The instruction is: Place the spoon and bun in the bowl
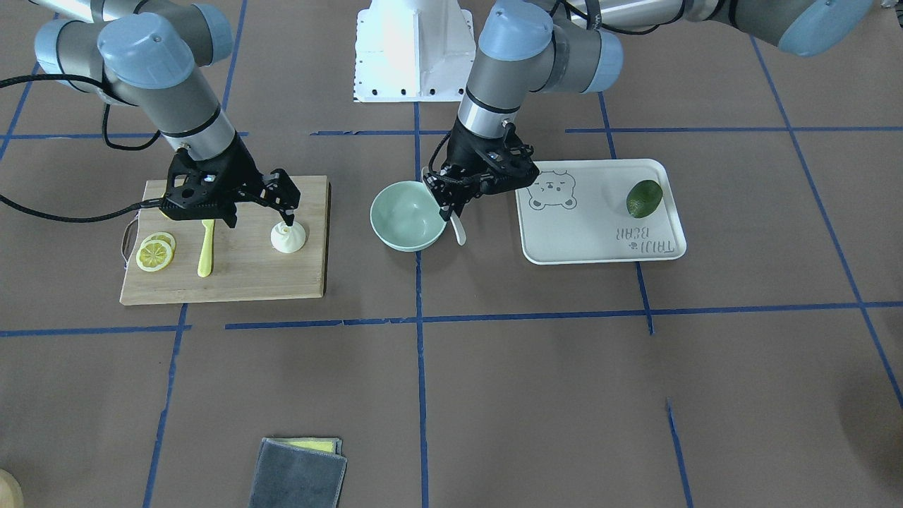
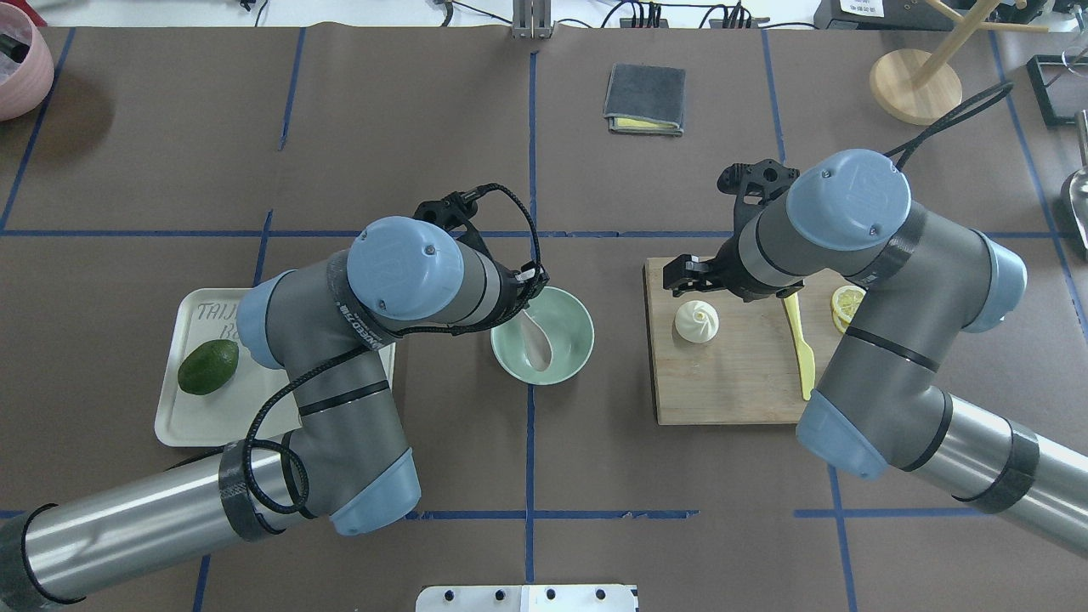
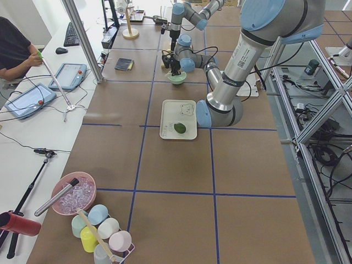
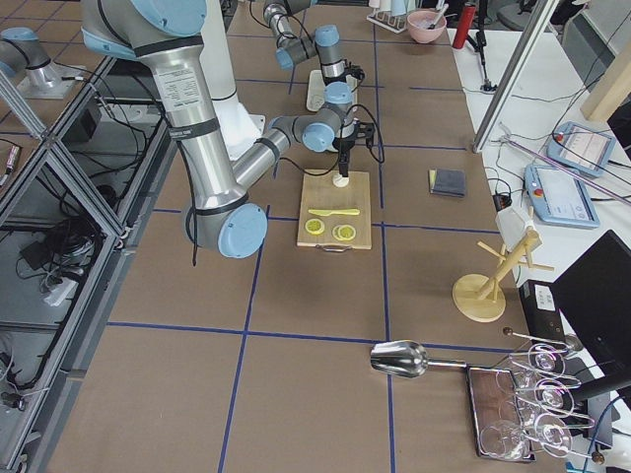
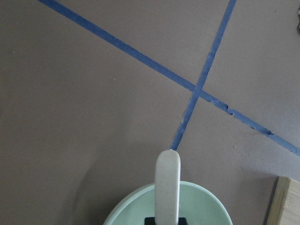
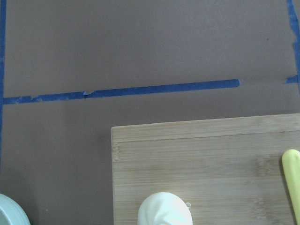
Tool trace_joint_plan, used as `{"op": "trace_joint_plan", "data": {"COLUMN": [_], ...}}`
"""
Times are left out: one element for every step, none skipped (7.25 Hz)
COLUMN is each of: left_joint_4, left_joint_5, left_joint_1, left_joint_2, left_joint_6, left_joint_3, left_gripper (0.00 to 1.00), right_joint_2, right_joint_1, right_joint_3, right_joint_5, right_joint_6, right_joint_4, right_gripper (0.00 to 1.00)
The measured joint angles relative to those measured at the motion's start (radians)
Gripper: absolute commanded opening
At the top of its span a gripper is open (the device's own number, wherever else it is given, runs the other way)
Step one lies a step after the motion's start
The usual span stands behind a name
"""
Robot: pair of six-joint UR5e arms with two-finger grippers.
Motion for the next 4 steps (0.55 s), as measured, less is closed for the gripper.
{"op": "trace_joint_plan", "data": {"left_joint_4": [-0.017,-0.024,-0.026,-0.026], "left_joint_5": [0.019,0.027,0.029,0.028], "left_joint_1": [0.009,0.012,0.008,-0.006], "left_joint_2": [-0.005,-0.006,-0.005,-0.005], "left_joint_6": [-0.002,-0.001,0.005,0.012], "left_joint_3": [0.016,0.022,0.024,0.023], "left_gripper": [0.05,0.92,1.0,1.0], "right_joint_2": [0.01,0.016,0.02,0.023], "right_joint_1": [-0.003,-0.004,-0.005,-0.005], "right_joint_3": [-0.014,-0.021,-0.026,-0.033], "right_joint_5": [-0.002,-0.003,-0.003,-0.003], "right_joint_6": [0.001,0.001,0.001,0.0], "right_joint_4": [0.0,0.0,0.0,0.0], "right_gripper": [1.0,1.0,1.0,1.0]}}
